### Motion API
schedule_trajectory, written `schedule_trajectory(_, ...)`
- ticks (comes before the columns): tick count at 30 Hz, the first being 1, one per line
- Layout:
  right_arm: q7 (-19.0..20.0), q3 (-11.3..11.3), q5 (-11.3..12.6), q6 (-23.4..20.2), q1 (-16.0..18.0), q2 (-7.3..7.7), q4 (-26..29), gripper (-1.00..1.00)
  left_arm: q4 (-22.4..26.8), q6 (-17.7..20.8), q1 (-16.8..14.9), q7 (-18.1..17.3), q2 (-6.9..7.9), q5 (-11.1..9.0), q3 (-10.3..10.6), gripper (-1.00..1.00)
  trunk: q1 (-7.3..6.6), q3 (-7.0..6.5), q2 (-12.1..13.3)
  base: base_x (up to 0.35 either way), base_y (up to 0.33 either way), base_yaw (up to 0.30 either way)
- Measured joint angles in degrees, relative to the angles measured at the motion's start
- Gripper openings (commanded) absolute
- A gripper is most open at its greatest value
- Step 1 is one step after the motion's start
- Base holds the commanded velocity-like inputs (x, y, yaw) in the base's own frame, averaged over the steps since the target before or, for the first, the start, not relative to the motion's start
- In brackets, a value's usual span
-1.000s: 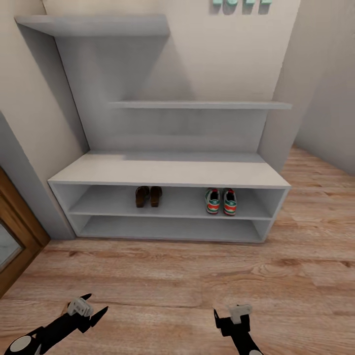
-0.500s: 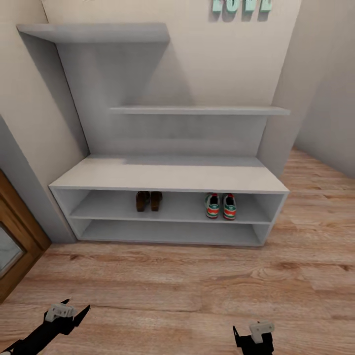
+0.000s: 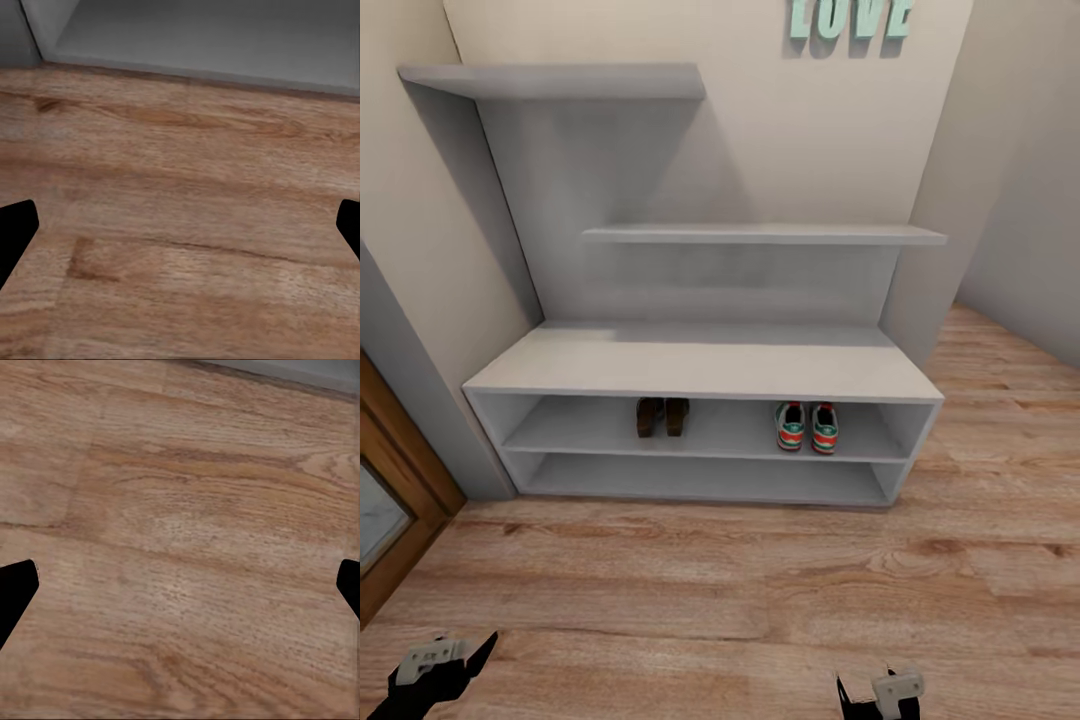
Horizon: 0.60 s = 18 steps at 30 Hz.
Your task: Pick up the two gym shoes and the two sandals from the corridor floor and place them onto the hallstand (shoe rack) in the corridor, making sure they are on the rack and not on the floor. Arrange them so the two gym shoes are next to each other and the two sandals are next to each other.
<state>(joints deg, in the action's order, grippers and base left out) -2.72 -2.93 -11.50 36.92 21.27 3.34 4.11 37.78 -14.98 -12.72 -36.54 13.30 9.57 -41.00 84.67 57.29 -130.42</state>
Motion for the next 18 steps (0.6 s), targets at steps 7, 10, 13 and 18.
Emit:
schedule_trajectory(7, -0.13, -0.2, 5.56, 0.03, -1.18, 0.0, -1.3, 1.0, -6.29, -0.37, 0.2, 6.09, -0.06, 0.2, 0.29, 1.0, -1.54, -1.26, 2.81, 0.0, 0.0, 0.0)
schedule_trajectory(10, -0.23, -0.21, 7.12, 0.02, -1.38, 0.0, -1.32, 1.0, -7.6, -0.47, 0.21, 6.29, -0.03, 0.19, 0.32, 1.0, -2.2, -1.8, 4.01, 0.0, 0.0, 0.0)
schedule_trajectory(13, -0.36, -0.22, 8.53, 0.01, -1.49, 0.0, -1.32, 1.0, -8.96, -0.56, 0.19, 6.73, -0.03, 0.2, 0.39, 1.0, -2.86, -2.33, 5.21, 0.0, 0.0, 0.0)
schedule_trajectory(18, -0.5, -0.22, 10.08, -0.05, -1.57, 0.0, -1.33, 1.0, -10.51, -0.67, 0.18, 8.74, -0.11, 0.31, 0.47, 1.0, -3.95, -3.23, 7.22, 0.0, 0.0, 0.0)
